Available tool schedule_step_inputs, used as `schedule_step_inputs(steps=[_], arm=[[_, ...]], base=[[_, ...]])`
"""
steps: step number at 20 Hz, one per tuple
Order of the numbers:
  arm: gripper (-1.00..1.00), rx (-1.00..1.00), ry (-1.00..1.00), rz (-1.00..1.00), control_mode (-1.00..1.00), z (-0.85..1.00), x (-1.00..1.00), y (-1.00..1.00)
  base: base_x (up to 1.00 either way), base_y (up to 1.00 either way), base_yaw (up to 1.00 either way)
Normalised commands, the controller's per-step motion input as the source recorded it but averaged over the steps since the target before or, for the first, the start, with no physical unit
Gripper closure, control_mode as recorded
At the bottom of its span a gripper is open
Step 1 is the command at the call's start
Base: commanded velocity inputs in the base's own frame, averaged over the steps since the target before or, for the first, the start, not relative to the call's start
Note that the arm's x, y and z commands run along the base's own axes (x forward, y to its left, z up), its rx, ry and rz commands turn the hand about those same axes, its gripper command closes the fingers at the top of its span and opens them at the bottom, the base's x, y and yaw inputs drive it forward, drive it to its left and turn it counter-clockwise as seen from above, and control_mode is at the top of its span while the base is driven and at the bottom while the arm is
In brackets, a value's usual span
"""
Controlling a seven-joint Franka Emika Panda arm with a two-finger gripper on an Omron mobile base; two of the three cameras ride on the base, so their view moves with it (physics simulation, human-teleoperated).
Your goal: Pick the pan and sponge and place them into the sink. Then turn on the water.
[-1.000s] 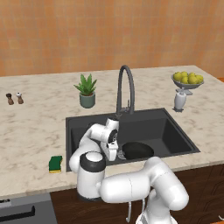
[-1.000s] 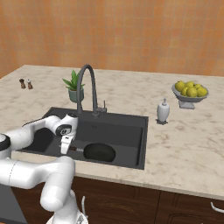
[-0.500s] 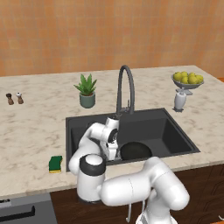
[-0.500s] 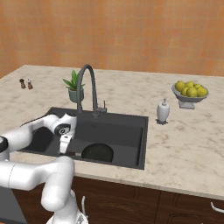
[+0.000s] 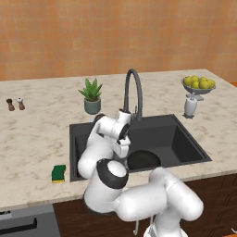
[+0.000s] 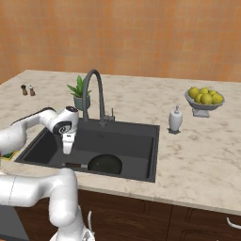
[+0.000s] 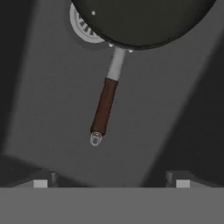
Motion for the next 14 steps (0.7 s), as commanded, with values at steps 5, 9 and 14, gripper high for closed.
schedule_step_inputs(steps=[5, 9, 14], arm=[[-1.00, 0.00, -0.15, 0.57, -1.00, 0.85, -0.19, 0.30], [-1.00, -0.09, -0.19, 0.51, -1.00, 0.53, -0.32, 0.56], [-1.00, -0.06, -0.28, 0.44, -1.00, 0.31, -0.41, 0.58]], base=[[0.00, 0.00, 0.00], [0.00, 0.00, 0.00], [0.00, 0.00, 0.00]])
